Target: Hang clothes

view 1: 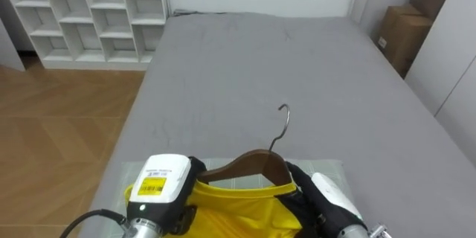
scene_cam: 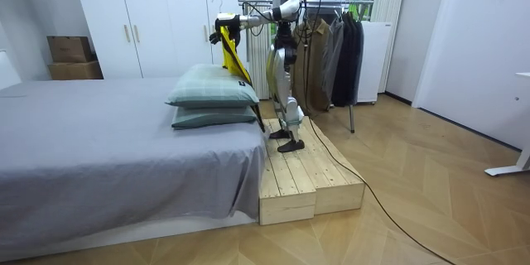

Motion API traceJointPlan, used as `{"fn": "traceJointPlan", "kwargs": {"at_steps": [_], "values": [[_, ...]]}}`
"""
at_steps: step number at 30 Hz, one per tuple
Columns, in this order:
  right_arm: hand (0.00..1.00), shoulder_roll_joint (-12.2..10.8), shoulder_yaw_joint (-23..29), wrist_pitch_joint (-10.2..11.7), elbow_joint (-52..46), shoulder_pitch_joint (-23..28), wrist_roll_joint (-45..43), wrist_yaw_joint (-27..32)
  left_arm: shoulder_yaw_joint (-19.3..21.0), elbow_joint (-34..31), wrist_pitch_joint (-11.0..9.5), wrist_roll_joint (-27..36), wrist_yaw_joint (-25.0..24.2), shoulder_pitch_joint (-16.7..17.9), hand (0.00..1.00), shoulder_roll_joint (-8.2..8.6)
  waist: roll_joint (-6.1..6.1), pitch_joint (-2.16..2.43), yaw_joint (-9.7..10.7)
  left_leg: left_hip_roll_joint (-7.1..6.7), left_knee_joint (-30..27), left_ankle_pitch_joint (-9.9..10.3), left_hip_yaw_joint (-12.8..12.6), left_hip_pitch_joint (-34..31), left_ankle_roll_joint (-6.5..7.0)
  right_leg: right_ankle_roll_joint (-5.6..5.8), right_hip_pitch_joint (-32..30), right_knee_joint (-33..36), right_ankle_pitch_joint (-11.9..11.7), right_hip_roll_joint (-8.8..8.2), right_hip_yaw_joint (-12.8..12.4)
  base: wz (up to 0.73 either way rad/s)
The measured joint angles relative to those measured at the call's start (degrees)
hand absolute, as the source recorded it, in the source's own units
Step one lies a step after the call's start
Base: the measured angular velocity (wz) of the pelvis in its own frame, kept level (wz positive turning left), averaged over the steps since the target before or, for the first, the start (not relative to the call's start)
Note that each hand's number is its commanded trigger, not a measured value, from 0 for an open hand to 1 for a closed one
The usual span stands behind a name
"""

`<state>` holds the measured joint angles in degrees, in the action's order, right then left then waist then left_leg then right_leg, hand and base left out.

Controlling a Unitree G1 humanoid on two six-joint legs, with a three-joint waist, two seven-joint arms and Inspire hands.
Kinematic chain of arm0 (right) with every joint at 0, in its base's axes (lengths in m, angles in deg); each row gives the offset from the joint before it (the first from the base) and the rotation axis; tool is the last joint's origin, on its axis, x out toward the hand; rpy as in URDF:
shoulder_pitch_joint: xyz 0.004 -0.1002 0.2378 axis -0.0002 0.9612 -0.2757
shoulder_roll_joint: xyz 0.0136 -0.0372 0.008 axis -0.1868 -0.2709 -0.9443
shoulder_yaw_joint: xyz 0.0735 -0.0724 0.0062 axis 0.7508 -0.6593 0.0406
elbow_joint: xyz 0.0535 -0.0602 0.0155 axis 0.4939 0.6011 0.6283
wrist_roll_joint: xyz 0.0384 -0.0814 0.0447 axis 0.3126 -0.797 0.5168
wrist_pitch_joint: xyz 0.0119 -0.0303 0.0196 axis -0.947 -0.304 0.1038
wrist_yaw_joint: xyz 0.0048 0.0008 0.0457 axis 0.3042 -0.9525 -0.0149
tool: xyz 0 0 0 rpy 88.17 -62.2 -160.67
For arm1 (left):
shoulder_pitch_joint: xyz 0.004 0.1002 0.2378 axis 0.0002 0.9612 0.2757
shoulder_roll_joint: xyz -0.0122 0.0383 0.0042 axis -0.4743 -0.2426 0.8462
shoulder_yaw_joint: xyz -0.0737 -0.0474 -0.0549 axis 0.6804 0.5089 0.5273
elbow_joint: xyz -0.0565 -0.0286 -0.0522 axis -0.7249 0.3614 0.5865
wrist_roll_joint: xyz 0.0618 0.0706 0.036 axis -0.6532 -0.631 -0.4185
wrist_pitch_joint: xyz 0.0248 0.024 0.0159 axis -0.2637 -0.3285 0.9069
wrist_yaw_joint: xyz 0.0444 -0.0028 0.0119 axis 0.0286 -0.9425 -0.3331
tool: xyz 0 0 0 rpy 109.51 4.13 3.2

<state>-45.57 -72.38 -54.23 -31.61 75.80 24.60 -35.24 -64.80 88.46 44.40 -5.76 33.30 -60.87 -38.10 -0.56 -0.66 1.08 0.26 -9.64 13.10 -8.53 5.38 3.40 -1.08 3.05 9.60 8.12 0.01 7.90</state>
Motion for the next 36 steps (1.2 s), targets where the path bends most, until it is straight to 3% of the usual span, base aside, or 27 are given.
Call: {"fn": "traceJointPlan", "kwargs": {"at_steps": [6,7,10,36], "values": [[0.0,-0.2,0.0,0.0,0.0,0.0,0.0,0.0,0.1,0.0,0.0,0.0,0.0,0.0,1.0,-0.08,-0.01,0.0,-0.2,-0.01,0.0,0.0,0.1,0.0,0.0,0.0,0.0,0.0,0.0,-0.01,0.1,0.0],[0.08,-0.2,0.0,0.0,0.0,0.0,0.0,0.0,0.1,0.0,0.0,0.0,0.0,0.0,1.0,-0.08,-0.01,0.0,-0.2,-0.01,0.0,0.0,0.1,-0.1,0.0,0.0,0.0,0.0,0.0,-0.01,0.1,0.0],[1.0,-0.2,0.0,0.0,0.2,0.0,0.1,0.0,0.1,0.0,0.0,0.0,0.0,0.0,1.0,-0.07,-0.01,0.0,-0.1,-0.01,0.0,0.0,0.3,-0.1,0.0,0.0,0.0,-0.1,0.0,-0.01,0.1,0.0],[1.0,0.3,0.0,0.0,2.1,-0.1,0.5,0.1,0.0,0.0,0.5,0.0,0.0,0.0,1.0,-0.26,0.0,0.01,0.1,-0.02,0.0,0.0,0.0,-0.1,0.0,0.0,0.0,0.0,0.0,-0.04,0.1,0.0]]}}
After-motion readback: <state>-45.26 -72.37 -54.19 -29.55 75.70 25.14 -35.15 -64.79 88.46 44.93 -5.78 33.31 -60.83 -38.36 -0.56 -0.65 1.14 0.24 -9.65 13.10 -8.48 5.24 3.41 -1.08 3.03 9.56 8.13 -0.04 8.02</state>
